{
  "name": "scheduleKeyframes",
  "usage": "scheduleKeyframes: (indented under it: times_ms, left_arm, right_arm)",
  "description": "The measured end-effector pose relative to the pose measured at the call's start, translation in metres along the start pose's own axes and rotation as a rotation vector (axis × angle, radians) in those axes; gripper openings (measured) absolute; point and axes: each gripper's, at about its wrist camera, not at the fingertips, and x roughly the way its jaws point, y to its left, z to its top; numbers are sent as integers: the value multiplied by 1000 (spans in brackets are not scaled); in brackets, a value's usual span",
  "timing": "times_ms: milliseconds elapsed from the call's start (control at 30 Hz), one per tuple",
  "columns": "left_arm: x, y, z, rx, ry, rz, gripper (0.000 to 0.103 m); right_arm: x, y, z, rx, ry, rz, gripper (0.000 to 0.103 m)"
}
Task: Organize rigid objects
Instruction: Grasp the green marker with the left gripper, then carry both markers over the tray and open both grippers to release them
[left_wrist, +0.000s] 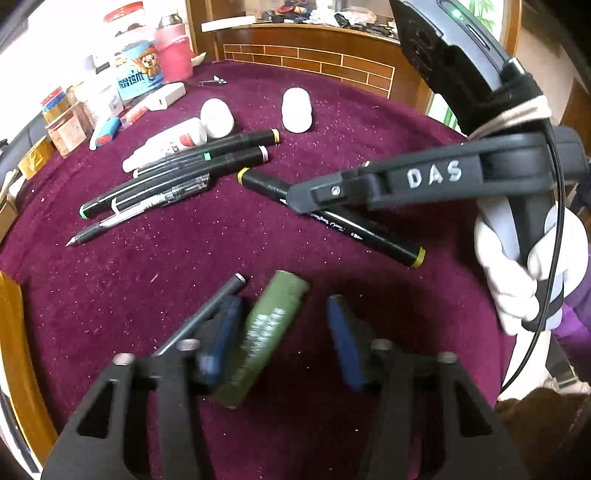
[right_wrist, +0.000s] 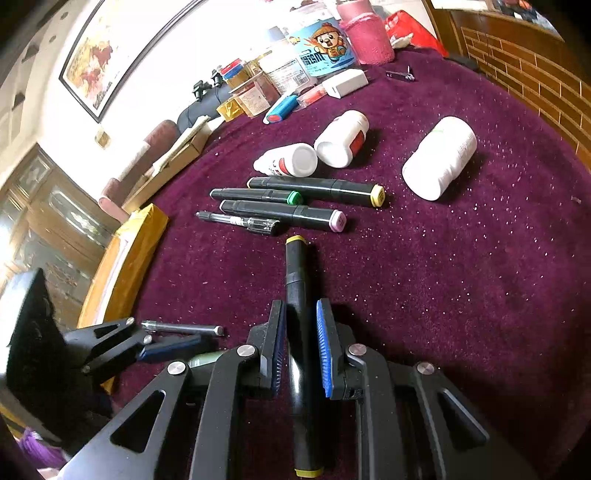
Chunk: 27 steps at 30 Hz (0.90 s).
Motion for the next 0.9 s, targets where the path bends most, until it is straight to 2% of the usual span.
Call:
scheduleKeyframes:
  times_ms: [67,167,233,333,433,500,633,733,833,900]
  left_arm:
    - [-6,4,-4,-42,-5,-14,20]
    - [-21,16,-18,-128,-35,-57,20]
    - [-36,26,-28,-193,-77,-97,19]
    - [-73,48,-43,-304,-182,-165,18]
    - [-114,72,-64,-393,-283,-198,10]
    - [-137,91,-78,-451,-343,-213,10]
    - [-178,137,-113,-570,-449,-168,10]
    - [-201,165,-144,-642,-496,-112,10]
    - [-217,188,-173,-704,-520,-49,10]
    - [-219,203,-184,-742,-506,-1,10]
  right_arm:
    - [2,13,-1,-58,2,-64,15]
    - [4,24,-2,-118,10,-120,14]
    - [2,23,-4,-100,17,-96,14]
    - [-5,27,-10,-68,15,-23,14]
    - [-14,41,-11,-54,2,49,14]
    - [-18,57,-9,-66,-2,95,14]
    - [-20,101,-2,-114,3,173,14]
    - [-12,138,2,-157,18,218,14]
    - [4,173,6,-193,50,251,14]
    - [22,199,8,-215,85,271,14]
